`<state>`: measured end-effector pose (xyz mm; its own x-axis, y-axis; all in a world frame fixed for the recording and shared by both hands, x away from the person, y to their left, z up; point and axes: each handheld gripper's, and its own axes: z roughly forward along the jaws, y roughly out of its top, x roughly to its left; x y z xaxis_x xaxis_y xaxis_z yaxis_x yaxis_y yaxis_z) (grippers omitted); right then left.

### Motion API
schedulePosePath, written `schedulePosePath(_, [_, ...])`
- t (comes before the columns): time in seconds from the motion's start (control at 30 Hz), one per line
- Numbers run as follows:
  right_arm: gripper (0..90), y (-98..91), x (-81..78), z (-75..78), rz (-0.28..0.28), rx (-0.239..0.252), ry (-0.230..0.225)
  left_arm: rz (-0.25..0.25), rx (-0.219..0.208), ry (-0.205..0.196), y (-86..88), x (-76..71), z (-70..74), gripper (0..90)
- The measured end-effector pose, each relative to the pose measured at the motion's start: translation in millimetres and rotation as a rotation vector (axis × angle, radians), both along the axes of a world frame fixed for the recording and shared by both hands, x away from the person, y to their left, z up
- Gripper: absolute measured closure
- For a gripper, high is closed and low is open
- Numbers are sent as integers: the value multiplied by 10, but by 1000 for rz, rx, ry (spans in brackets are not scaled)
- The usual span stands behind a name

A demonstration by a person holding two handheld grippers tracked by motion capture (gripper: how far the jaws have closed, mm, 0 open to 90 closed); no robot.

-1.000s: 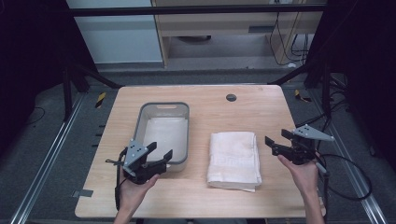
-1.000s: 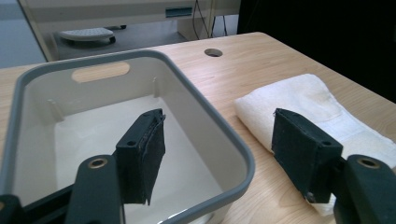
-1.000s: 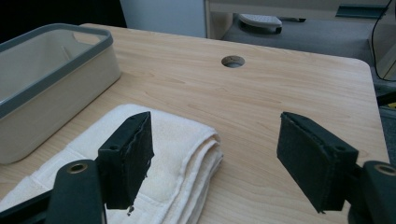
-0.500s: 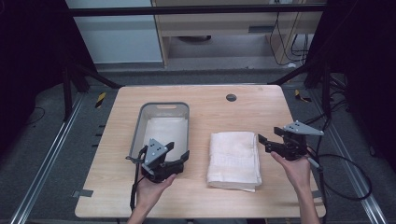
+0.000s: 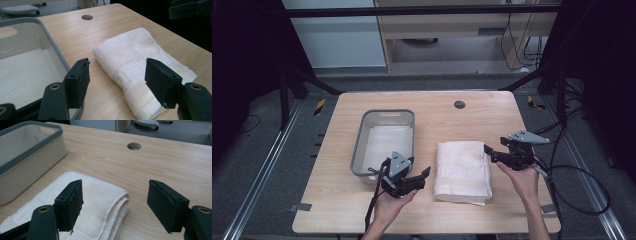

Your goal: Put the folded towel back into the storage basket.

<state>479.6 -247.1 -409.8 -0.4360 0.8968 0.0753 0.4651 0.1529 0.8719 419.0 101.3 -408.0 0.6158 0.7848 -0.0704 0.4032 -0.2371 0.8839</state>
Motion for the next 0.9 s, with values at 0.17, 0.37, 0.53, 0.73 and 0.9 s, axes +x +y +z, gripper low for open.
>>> schedulePosePath(0.17, [290,41,30,-47,11,-20,8,-15,7,17,-120,13,-76,354])
schedulePosePath(0.37, [290,89,56,-99,18,-22,22,-28,30,27,-216,16,-154,354])
schedulePosePath(0.53, [290,117,65,-133,27,-30,28,-37,35,47,-258,33,-243,351])
schedulePosePath(0.73, [290,56,71,-207,17,-11,33,-57,62,72,-303,44,-347,348])
schedulePosePath(0.9, [288,34,80,-272,17,-13,52,-60,67,88,-353,60,-412,347])
